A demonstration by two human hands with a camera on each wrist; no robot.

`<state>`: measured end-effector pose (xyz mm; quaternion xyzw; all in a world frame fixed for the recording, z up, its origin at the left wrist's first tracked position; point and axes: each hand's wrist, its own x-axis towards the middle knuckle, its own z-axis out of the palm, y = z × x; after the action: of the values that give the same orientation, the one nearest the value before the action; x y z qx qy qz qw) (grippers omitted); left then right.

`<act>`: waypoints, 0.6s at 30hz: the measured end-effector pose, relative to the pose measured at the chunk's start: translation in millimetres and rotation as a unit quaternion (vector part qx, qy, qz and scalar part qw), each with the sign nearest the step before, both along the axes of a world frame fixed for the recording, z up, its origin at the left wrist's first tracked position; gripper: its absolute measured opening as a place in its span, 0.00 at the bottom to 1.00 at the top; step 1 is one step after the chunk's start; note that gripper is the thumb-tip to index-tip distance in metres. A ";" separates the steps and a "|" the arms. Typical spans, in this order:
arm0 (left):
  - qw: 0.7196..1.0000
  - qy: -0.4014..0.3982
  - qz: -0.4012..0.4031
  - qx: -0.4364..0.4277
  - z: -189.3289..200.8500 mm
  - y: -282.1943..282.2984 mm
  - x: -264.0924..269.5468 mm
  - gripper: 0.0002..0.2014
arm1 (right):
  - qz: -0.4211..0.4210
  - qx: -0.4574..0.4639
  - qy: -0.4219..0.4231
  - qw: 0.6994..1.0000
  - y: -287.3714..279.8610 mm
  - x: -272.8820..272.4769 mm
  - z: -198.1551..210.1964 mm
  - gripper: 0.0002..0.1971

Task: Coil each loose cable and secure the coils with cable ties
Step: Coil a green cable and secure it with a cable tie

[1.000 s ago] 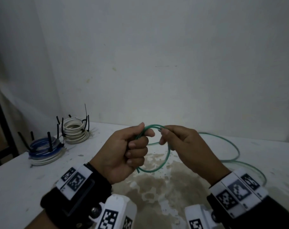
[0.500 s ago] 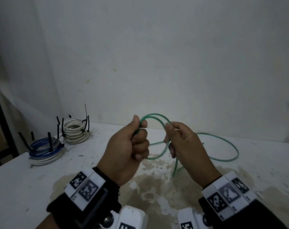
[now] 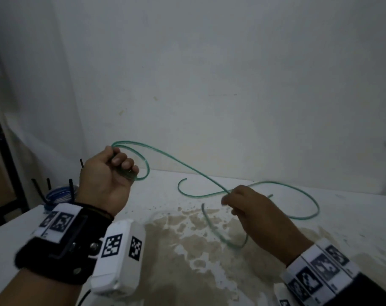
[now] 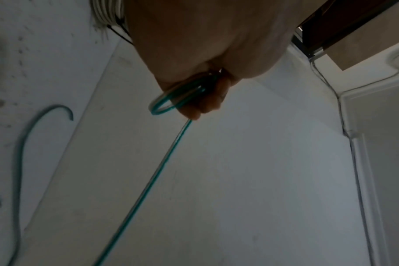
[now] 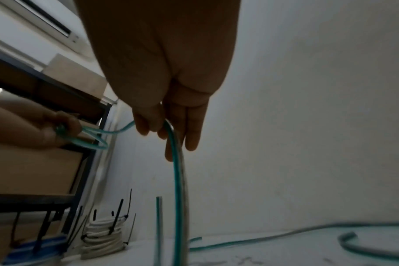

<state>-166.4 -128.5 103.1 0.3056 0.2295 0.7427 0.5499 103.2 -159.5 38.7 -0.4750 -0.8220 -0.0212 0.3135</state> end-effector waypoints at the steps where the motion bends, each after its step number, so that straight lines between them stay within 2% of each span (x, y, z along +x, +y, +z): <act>1: 1.000 0.004 0.003 -0.003 -3.6 1.3 -0.7 0.17 | 0.004 0.001 -0.026 1.000 -1.0 -0.3 5.0 0.18; 4: 1.000 0.017 -0.008 -0.017 -10.2 4.0 -4.6 0.17 | 0.028 -0.022 -0.051 0.998 -9.8 -0.1 20.3 0.21; 8: 0.998 0.010 -0.030 -0.046 -16.9 5.8 -13.5 0.16 | 0.009 -0.076 -0.101 0.992 -16.1 4.5 24.9 0.25; 9: 0.998 0.011 -0.041 -0.052 -17.8 5.3 -13.4 0.14 | 0.009 -0.056 -0.115 0.992 -17.2 4.9 25.8 0.24; 12: 0.996 0.012 -0.074 -0.052 -19.4 3.0 -8.5 0.06 | 0.008 0.098 -0.144 0.985 -13.9 7.6 19.8 0.16; 13: 0.995 0.010 -0.083 -0.049 -20.4 2.6 -6.6 0.05 | 0.007 0.142 -0.130 0.981 -11.7 9.5 16.3 0.14; 15: 0.994 0.008 -0.100 -0.049 -23.4 3.2 -4.3 0.07 | 0.035 0.141 -0.075 0.987 -10.6 11.1 10.6 0.09; 17: 0.992 0.005 -0.116 -0.057 -26.7 4.2 -2.9 0.13 | 0.042 0.086 0.078 0.992 -13.1 10.4 5.1 0.08; 18: 0.991 0.006 -0.122 -0.063 -28.2 4.1 -1.4 0.16 | 0.021 0.058 0.162 0.985 -14.1 9.7 4.0 0.08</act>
<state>-167.9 -124.4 74.9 0.3007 0.2397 0.6522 0.6532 112.9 -173.6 42.7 -0.4361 -0.7673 0.0153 0.4699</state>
